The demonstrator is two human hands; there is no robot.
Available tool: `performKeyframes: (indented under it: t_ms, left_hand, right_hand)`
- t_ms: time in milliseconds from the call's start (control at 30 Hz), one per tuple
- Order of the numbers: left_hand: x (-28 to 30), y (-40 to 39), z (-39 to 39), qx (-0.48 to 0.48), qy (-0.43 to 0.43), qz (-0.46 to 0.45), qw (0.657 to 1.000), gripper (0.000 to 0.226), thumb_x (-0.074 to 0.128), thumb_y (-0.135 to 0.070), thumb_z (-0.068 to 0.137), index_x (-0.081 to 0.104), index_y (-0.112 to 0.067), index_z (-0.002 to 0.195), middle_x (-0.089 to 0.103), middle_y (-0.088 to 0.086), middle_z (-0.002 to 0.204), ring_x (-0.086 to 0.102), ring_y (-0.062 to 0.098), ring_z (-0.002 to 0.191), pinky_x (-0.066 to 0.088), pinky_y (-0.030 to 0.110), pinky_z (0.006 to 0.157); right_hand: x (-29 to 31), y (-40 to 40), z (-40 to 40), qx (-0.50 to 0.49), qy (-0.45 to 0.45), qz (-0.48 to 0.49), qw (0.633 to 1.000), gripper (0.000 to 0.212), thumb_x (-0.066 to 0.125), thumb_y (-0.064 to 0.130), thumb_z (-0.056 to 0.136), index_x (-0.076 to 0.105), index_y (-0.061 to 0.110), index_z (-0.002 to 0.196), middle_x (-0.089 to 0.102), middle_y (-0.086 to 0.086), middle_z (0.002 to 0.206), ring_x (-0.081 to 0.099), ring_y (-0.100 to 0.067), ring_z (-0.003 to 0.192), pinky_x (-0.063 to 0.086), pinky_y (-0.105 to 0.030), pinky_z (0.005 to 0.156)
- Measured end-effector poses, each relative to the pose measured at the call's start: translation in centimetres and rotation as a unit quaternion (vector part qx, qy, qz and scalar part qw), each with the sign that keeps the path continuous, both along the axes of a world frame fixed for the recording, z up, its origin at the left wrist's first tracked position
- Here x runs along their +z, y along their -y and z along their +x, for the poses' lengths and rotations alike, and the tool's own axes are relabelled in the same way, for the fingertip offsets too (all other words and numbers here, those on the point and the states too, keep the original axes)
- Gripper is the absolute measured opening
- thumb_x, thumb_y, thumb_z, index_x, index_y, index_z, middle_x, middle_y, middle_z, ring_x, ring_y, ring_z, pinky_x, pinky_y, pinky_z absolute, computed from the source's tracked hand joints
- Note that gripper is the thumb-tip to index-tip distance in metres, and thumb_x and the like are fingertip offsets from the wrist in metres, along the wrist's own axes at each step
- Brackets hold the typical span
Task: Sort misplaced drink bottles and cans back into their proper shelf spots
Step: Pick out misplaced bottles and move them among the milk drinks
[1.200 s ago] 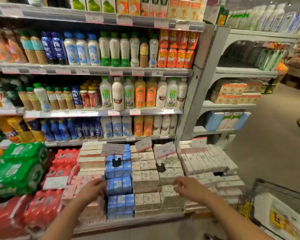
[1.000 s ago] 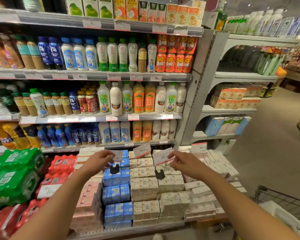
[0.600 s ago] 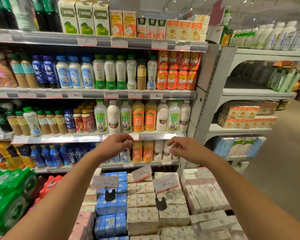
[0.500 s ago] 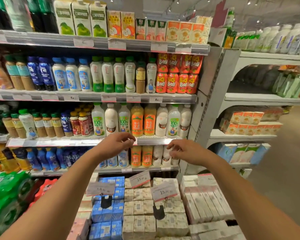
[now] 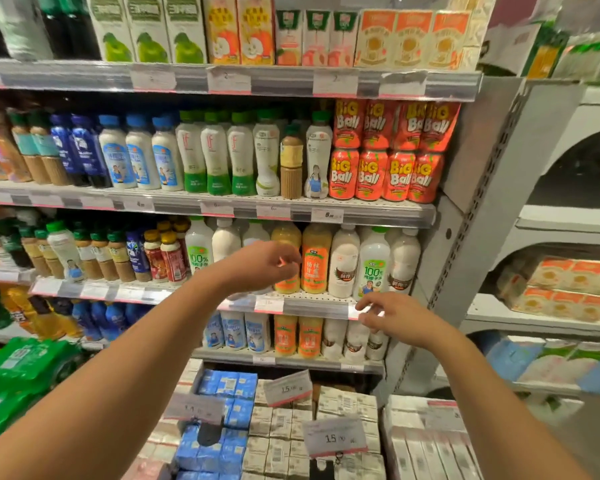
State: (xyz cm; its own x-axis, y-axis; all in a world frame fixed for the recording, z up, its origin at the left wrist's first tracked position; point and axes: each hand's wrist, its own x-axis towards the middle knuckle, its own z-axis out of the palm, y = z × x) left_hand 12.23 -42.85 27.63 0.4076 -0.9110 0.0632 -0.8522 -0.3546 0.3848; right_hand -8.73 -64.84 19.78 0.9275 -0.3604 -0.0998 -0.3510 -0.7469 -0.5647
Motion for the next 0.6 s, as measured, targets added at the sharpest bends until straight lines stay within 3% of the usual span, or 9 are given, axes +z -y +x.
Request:
performKeyframes:
  t_ms: [200,433,600]
  left_hand:
    - [-0.9,7.1,3.9,0.062,0.137,-0.041,0.988,0.052,0.06,-0.039,0.094,0.049,-0.023,0.143,0.042,0.003,0.151,0.035,0.028,0.14,0.035,0.045,0.115]
    - [-4.3,12.3,6.8,0.104,0.214,-0.038,0.971,0.071,0.059,-0.042,0.091,0.032,-0.024,0.154,0.023,0.008,0.164,0.019,0.034,0.15,0.029,0.051,0.119]
    - [-5.4,14.8,7.6,0.111,0.224,-0.064,0.966,0.071,0.06,-0.033,0.088,0.032,-0.021,0.152,0.025,0.009,0.163,0.017,0.034,0.151,0.032,0.056,0.116]
  right_hand:
    - [-1.7,3.5,1.2,-0.065,0.04,0.024,0.997,0.023,0.06,0.044,0.098,0.061,0.045,0.121,0.067,0.017,0.112,0.069,-0.004,0.094,0.058,-0.033,0.088]
    - [-1.7,6.8,4.9,-0.107,0.066,0.034,0.991,0.038,0.06,0.04,0.098,0.058,0.032,0.135,0.065,0.009,0.127,0.066,-0.01,0.108,0.056,-0.032,0.091]
    - [-1.5,8.5,7.7,-0.102,0.032,-0.001,0.994,0.046,0.061,0.037,0.097,0.053,0.027,0.142,0.061,0.002,0.134,0.068,-0.02,0.107,0.054,-0.038,0.093]
